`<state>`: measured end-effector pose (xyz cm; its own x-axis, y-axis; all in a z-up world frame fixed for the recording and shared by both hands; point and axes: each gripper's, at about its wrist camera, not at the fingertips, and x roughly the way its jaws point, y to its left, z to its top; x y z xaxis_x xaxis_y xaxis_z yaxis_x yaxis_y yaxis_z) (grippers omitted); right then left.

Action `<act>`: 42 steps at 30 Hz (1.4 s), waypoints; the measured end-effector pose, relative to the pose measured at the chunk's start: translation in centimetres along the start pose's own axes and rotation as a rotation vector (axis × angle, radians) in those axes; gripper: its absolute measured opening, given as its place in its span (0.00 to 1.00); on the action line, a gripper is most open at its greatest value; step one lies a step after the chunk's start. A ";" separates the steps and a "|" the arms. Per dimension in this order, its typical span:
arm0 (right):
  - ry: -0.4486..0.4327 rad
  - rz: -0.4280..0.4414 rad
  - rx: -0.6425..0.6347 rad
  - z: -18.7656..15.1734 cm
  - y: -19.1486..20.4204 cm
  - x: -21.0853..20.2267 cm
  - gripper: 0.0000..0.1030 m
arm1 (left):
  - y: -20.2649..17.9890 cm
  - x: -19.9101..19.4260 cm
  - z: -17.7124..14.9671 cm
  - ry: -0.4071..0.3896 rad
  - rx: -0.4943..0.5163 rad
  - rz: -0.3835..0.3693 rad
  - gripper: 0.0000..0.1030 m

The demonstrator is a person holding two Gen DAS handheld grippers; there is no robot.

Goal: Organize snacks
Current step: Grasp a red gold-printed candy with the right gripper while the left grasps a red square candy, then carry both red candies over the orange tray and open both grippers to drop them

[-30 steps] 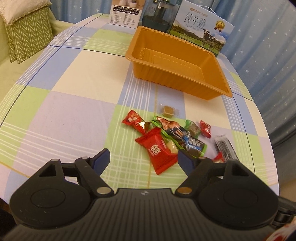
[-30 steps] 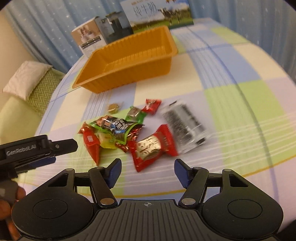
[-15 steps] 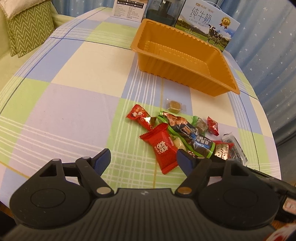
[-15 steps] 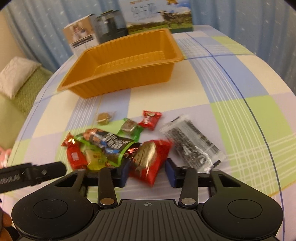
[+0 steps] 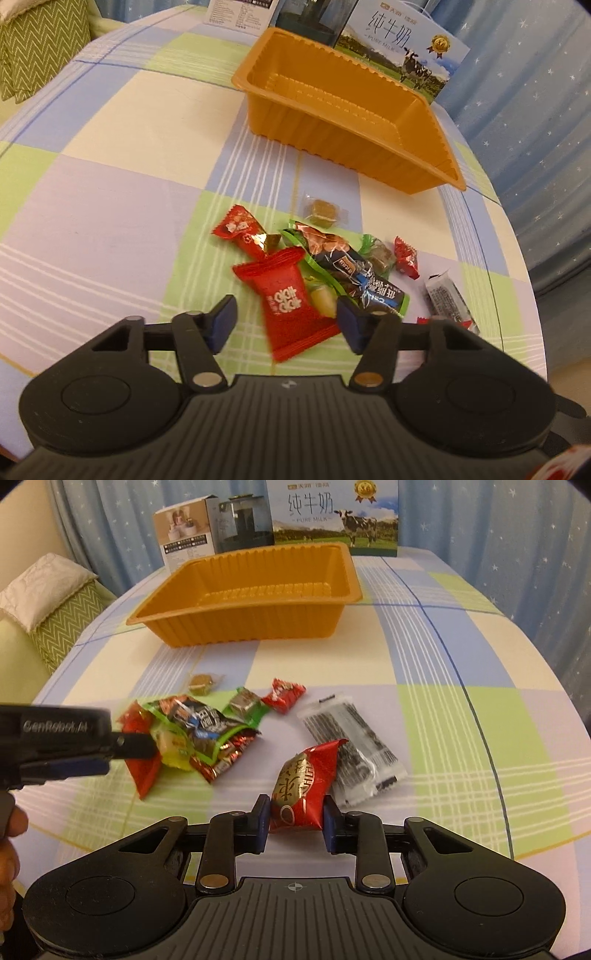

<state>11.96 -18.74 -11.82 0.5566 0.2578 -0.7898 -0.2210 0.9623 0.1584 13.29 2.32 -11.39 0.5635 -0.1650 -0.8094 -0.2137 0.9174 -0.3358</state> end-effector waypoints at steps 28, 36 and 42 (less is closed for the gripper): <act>-0.080 -0.028 -0.032 0.4 1.0 -1.5 0.29 | -0.2 -2.2 -0.4 -0.041 0.195 0.101 0.21; -0.147 -0.007 -0.039 3.0 1.5 -3.2 0.30 | -1.6 -4.3 2.3 -0.100 0.206 0.059 0.21; -0.204 0.011 -0.058 7.5 1.4 -2.9 0.30 | -3.1 -4.3 6.2 -0.153 0.243 0.041 0.21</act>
<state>16.04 -17.53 -4.86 0.7031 0.2863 -0.6509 -0.2703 0.9543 0.1278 16.49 2.41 -3.86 0.6762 -0.0866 -0.7316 -0.0519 0.9850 -0.1645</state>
